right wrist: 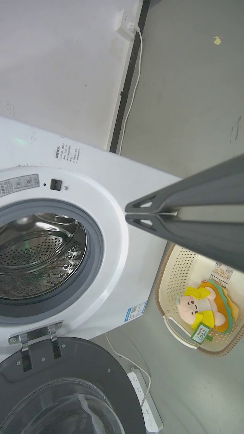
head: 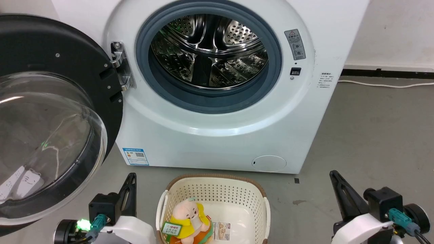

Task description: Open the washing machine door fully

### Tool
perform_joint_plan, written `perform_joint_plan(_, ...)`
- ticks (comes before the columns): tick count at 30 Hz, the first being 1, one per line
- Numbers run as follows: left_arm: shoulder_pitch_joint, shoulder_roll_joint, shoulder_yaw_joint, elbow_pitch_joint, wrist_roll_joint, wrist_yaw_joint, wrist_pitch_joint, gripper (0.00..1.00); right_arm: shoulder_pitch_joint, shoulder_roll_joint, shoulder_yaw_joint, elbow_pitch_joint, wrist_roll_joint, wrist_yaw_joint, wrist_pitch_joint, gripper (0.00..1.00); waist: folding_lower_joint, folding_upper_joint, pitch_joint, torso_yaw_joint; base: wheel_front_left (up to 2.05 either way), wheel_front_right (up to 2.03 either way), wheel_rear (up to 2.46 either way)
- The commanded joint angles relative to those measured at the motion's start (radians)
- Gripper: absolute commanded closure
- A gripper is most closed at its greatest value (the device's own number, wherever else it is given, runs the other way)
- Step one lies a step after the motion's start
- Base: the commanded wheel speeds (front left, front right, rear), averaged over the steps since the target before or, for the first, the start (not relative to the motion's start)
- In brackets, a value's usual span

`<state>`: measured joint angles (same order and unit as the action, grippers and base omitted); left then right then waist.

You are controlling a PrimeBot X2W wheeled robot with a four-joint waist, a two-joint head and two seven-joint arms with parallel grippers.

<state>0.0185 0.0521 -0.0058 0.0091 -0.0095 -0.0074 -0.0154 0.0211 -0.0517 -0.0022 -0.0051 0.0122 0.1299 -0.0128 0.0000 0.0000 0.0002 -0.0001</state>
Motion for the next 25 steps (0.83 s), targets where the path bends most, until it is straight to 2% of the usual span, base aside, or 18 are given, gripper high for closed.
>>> perform_joint_plan(1,-0.017,-0.001,0.004,-0.006,0.008,0.005,0.009,1.0,-0.018,0.001,0.001,0.004,-0.01,0.001,0.006,1.0,0.0,0.0,0.0,0.0,0.0,0.0,0.0)
perform_joint_plan(25,-0.018,-0.002,0.006,-0.009,0.009,0.007,0.015,1.0,-0.021,0.001,0.002,0.005,-0.012,0.001,0.013,1.0,0.0,0.0,0.0,0.0,0.0,0.0,0.0)
